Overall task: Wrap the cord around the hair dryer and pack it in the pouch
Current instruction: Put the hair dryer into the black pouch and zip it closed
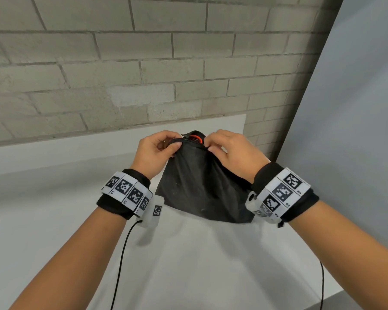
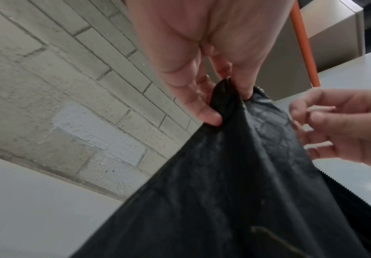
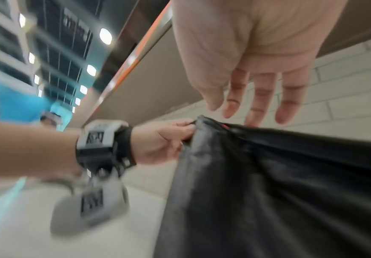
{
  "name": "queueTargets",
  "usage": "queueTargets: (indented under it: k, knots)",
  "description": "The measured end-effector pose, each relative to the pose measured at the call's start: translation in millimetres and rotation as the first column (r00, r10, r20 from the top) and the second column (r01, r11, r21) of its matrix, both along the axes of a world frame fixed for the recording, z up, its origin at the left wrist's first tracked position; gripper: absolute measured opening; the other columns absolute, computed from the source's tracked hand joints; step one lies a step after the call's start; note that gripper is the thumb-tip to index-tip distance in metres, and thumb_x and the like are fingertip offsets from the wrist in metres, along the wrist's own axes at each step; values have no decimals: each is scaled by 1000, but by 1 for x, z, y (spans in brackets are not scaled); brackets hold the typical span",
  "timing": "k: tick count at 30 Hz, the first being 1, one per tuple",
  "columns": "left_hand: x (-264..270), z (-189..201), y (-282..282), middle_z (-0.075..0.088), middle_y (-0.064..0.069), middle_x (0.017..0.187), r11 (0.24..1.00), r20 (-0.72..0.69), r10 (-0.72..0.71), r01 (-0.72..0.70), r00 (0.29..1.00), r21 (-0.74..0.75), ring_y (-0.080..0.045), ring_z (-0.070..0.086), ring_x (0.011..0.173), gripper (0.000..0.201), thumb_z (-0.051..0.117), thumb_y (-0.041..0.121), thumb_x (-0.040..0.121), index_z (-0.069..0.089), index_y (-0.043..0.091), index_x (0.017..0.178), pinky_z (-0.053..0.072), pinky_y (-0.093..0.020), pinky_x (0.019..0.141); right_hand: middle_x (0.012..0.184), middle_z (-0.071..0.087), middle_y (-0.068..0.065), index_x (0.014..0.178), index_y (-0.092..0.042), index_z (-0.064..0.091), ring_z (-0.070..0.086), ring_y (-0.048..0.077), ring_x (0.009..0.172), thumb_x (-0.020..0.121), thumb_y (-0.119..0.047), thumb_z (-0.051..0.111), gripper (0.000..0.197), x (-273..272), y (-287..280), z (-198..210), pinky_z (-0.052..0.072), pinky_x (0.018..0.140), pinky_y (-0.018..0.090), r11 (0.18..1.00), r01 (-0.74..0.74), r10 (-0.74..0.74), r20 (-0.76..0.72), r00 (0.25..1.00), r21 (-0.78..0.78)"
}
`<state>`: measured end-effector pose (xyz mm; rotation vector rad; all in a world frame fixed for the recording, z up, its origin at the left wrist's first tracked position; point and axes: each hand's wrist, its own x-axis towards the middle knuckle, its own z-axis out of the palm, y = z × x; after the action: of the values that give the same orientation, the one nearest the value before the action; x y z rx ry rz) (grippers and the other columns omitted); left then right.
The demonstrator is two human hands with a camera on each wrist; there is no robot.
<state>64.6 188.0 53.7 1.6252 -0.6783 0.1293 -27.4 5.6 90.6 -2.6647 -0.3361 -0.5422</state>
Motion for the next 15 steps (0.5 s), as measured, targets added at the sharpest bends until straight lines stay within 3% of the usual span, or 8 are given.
queueTargets:
  k: [3,5,6,9,15]
  knots:
    - [-4,0,-4,66,5,83,999,46,36,-35,998,-17,-10,61,78,20,62,-1,80,66,15,93,53,-27,76,104,55,3,124,-16,50,50,13,87,93,-23,47,32,2,23,5,39,83,19,988,32,-32,-2,999,153]
    - [-6,0,-3,65,3,84,998,132,57,-58,990,8,-11,61,79,23,63,1,79,67,17,95,53,-26,76,114,54,8,131,-15,45,51,17,98,95,-30,43,40,7,38,6,37,89,22,975,92,-82,-58,995,202]
    - [-7,1,-3,63,4,81,997,178,67,-73,982,26,-6,60,76,24,64,2,79,67,19,96,52,-22,73,113,54,9,129,-13,48,52,19,101,95,-33,43,40,10,43,7,38,90,24,970,134,-121,-74,990,205]
    - [-9,2,-3,61,5,77,990,259,100,-121,961,69,1,57,71,24,67,3,77,68,19,95,46,-8,64,94,47,4,110,-6,61,48,17,88,91,-30,51,32,20,53,10,38,80,24,946,201,-181,-100,978,254]
    - [-7,5,0,60,15,78,967,374,91,-172,923,189,6,55,74,17,69,18,76,70,18,93,44,-7,67,83,50,5,95,0,55,46,17,77,91,-15,51,16,27,53,10,35,62,21,898,167,-125,-128,984,406]
